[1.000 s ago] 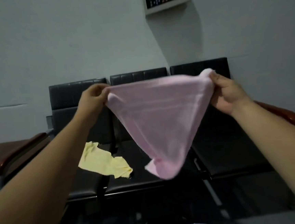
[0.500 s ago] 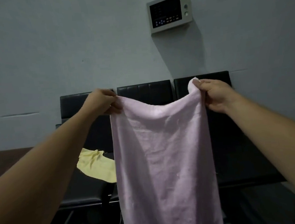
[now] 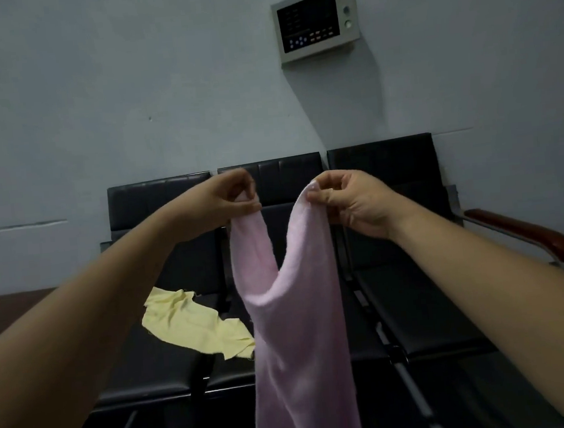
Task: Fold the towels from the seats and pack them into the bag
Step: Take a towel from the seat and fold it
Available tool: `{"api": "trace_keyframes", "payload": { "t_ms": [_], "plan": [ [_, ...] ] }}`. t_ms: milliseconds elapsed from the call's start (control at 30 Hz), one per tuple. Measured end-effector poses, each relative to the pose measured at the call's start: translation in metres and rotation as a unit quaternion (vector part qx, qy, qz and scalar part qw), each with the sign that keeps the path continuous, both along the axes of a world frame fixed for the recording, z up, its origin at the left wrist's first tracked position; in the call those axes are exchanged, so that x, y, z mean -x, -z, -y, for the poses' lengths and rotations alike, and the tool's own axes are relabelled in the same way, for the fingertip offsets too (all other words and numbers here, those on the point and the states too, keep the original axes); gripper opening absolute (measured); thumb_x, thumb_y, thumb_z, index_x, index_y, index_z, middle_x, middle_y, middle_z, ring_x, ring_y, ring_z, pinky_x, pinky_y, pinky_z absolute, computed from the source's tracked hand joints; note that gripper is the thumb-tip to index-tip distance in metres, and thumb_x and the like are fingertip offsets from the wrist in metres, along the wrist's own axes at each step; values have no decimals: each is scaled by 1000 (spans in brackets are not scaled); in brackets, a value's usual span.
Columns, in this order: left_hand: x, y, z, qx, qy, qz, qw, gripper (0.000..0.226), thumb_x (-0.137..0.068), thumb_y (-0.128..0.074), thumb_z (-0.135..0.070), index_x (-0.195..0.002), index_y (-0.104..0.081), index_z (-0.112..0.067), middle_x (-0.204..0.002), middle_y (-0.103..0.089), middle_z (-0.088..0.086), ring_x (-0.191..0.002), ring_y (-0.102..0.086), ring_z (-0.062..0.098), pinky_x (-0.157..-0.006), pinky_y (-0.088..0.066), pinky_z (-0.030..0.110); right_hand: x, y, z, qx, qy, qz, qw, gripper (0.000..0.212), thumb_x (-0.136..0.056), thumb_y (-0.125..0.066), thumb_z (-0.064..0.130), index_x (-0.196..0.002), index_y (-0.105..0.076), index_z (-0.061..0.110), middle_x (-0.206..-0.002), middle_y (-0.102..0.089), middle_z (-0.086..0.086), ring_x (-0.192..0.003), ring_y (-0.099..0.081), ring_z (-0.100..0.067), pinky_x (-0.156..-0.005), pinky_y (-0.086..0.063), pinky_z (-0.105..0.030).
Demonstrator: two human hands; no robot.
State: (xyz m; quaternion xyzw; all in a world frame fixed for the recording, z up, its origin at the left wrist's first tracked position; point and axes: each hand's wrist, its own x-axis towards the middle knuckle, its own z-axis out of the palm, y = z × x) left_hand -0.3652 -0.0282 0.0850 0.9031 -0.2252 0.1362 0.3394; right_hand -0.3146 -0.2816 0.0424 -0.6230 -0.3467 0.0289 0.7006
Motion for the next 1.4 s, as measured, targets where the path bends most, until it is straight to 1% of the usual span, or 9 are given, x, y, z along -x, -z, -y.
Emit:
{"api": "trace_keyframes", "payload": {
  "t_ms": [133,333,600,700,867,967,1133,1300,1400],
  "plan": [
    [-1,2,7,38,72,-40,996,14,-99,-60,-10,-104,-49,-16,-84,-47,2,-76,-44,16,-65,-42,34,2,6,-17,3,-12,-9,1000,15,-76,-75,19,-88,-70,14,-118,-71,-20,-108,-69,-24,-97,-57,-43],
    [3,5,19,-21,40,27,999,31,-92,-70,-14,-109,-46,-3,-82,-59,5,-73,-51,10,-66,-50,31,3,13,-30,-27,-43,-41,998,4,-78,-75,19,-82,-74,18,-84,-72,-4,-80,-68,-19,-73,-59,-34],
    [0,12,15,-96,2,31,995,23,-89,-74,-18,-97,-53,-15,-89,-68,4,-77,-59,16,-74,-58,41,0,17,-30,-42,38,-31,998,8,-84,-74,3,-91,-72,0,-89,-74,-11,-90,-71,-22,-86,-61,-34],
    [-3,20,7,-219,-30,35,975,22,-94,-65,-11,-87,-59,-32,-79,-60,-5,-69,-52,12,-64,-48,32,-5,15,-20,-59,94,-42,993,11,-84,-75,0,-92,-69,-5,-86,-71,-11,-85,-70,-21,-82,-60,-33],
    [1,29,-5,-239,-58,-65,967,31,-102,-52,-12,-100,-77,-29,-103,-67,-13,-83,-67,9,-70,-55,18,-13,16,2,0,155,-27,987,15,-80,-79,0,-92,-71,-5,-89,-71,-13,-87,-71,-21,-77,-59,-28],
    [-1,33,-6,-260,-79,-34,962,38,-100,-48,-9,-103,-76,-34,-103,-69,-7,-86,-65,19,-77,-57,31,-11,20,4,61,175,3,983,12,-79,-81,3,-86,-72,-1,-85,-72,-11,-86,-71,-21,-81,-59,-30],
    [-4,38,-6,-217,-78,-47,972,35,-102,-46,-7,-118,-67,-29,-98,-69,-5,-79,-68,14,-73,-55,23,-9,18,12,79,205,8,976,10,-79,-81,5,-81,-71,7,-82,-71,-5,-87,-70,-17,-79,-58,-26],
    [-6,41,-14,-55,-31,-108,992,22,-101,-53,-20,-103,-73,-10,-97,-73,6,-88,-73,19,-83,-60,31,-12,18,17,95,235,29,967,15,-81,-80,3,-80,-66,9,-82,-67,-5,-82,-67,-16,-78,-58,-26],
    [-5,43,-15,30,-19,-74,997,30,-82,-68,-35,-96,-70,-9,-89,-76,2,-87,-75,16,-76,-61,25,-16,18,24,105,234,41,966,16,-84,-77,5,-98,-70,11,-99,-71,-8,-94,-70,-17,-82,-60,-28]
  ]
}}
